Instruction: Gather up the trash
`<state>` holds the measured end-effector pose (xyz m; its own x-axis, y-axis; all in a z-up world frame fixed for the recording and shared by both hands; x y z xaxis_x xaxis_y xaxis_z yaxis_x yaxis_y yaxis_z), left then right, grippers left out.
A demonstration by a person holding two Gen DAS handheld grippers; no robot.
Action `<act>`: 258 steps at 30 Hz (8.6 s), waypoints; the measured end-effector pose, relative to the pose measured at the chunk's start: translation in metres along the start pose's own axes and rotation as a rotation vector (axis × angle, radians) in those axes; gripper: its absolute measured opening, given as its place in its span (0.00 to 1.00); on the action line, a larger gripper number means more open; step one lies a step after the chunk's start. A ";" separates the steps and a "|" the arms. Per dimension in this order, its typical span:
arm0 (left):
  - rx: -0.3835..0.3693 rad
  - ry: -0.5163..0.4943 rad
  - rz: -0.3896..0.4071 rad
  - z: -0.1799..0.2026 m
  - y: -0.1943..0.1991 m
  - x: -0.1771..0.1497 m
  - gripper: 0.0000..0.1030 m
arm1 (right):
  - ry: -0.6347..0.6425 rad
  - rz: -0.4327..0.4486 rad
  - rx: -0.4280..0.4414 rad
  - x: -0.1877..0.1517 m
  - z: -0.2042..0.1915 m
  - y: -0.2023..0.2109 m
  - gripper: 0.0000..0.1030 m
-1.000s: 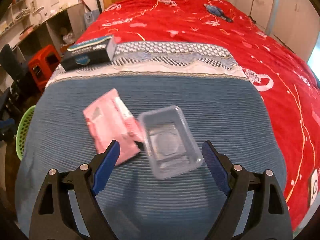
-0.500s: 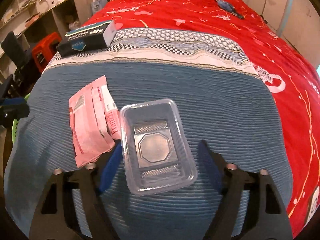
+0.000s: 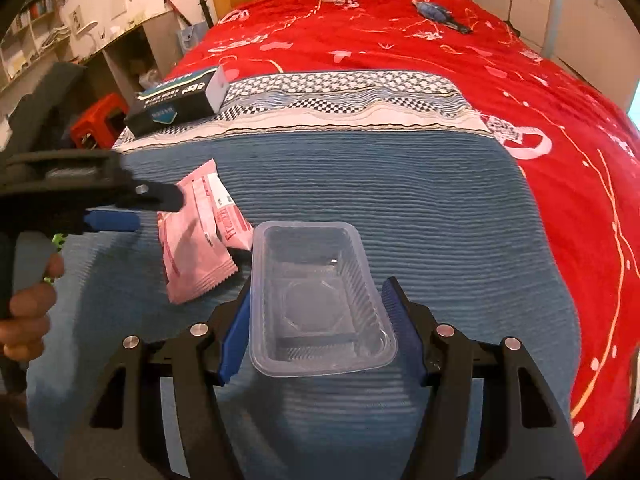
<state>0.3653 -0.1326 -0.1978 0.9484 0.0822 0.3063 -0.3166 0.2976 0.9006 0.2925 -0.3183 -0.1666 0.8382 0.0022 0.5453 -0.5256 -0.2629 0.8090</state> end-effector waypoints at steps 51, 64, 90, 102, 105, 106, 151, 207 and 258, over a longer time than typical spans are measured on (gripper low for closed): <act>0.159 0.043 0.256 -0.147 0.170 -0.073 0.47 | -0.013 0.058 0.151 -0.069 -0.137 0.070 0.55; 0.309 0.200 0.267 -0.299 0.215 -0.118 0.48 | 0.073 0.039 0.255 -0.067 -0.240 0.069 0.55; 0.383 0.370 0.170 -0.464 0.179 -0.162 0.81 | 0.216 -0.070 0.368 -0.067 -0.417 -0.001 0.55; 0.350 0.418 0.186 -0.468 0.190 -0.202 0.83 | 0.223 -0.140 0.406 -0.073 -0.482 -0.038 0.55; 0.357 0.422 0.188 -0.468 0.195 -0.211 0.83 | 0.210 -0.168 0.422 -0.076 -0.499 -0.048 0.55; 0.359 0.419 0.189 -0.467 0.197 -0.214 0.83 | 0.207 -0.176 0.424 -0.078 -0.505 -0.051 0.55; 0.409 -0.003 0.411 -0.220 0.272 -0.213 0.92 | 0.102 0.100 0.138 -0.104 -0.273 0.113 0.93; 0.599 -0.073 0.495 -0.165 0.313 -0.243 0.93 | 0.023 0.189 0.111 -0.122 -0.229 0.163 0.95; 0.616 -0.058 0.494 -0.168 0.313 -0.249 0.93 | 0.019 0.186 0.113 -0.125 -0.230 0.162 0.95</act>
<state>0.0330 0.0995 -0.0441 0.6988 0.0126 0.7152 -0.6692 -0.3416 0.6599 0.0688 -0.1390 -0.0531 0.7247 -0.0385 0.6880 -0.6507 -0.3668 0.6649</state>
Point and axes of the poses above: each gripper's, at about its wrist camera, not at the fingertips, and y roughly against the way its jaws point, z to its right, x to its top, the point moved 7 cm from there along -y, roughly the way its jaws point, and after that the axes turned 13 degrees about -y, right-handed, at the moved point
